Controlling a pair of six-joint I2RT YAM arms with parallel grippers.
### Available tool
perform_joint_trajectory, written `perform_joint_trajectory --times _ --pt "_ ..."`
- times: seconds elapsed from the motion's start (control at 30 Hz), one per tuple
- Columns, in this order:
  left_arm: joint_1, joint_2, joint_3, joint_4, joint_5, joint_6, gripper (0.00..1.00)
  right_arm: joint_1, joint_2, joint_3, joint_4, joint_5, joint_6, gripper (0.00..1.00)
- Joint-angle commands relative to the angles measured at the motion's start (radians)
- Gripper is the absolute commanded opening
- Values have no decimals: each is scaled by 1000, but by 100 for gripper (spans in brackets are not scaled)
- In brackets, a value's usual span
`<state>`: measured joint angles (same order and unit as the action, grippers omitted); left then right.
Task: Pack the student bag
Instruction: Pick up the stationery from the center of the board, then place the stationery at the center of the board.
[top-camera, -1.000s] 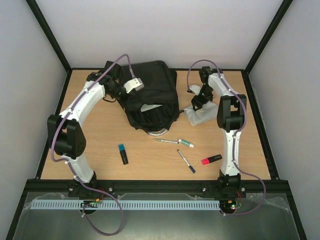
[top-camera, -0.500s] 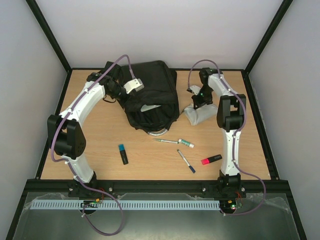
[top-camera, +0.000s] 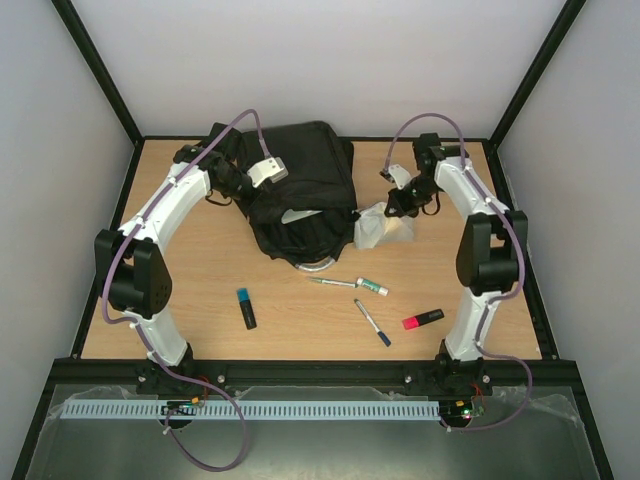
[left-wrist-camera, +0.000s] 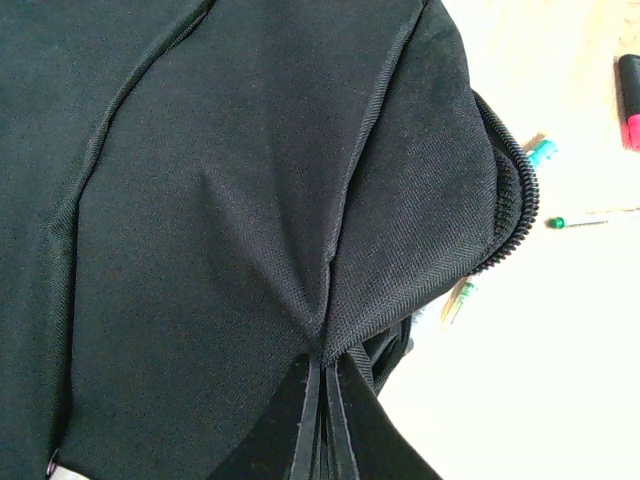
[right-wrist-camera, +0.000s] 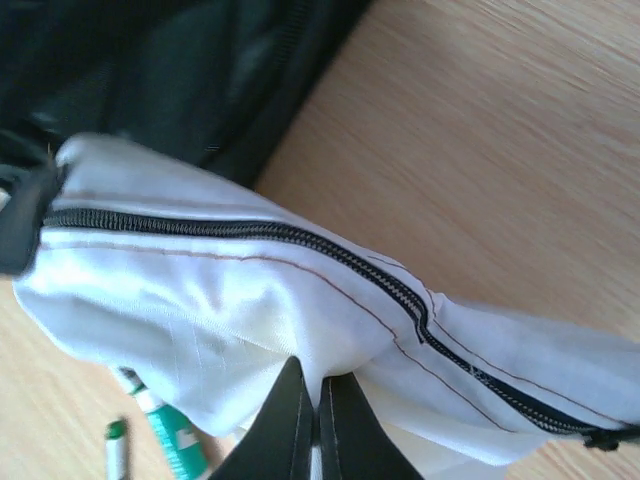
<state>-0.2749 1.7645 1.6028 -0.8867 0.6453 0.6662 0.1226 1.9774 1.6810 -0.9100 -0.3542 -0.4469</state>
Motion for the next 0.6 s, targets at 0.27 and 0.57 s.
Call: perform_joint_trajectory --times 0.27,0.57 --pt "-5 5 31 -13 58 2 3 76 -240 -268 170 -224 -2 1" --pt "-12 9 46 -17 46 3 2 164 -206 -258 271 -160 100 4"
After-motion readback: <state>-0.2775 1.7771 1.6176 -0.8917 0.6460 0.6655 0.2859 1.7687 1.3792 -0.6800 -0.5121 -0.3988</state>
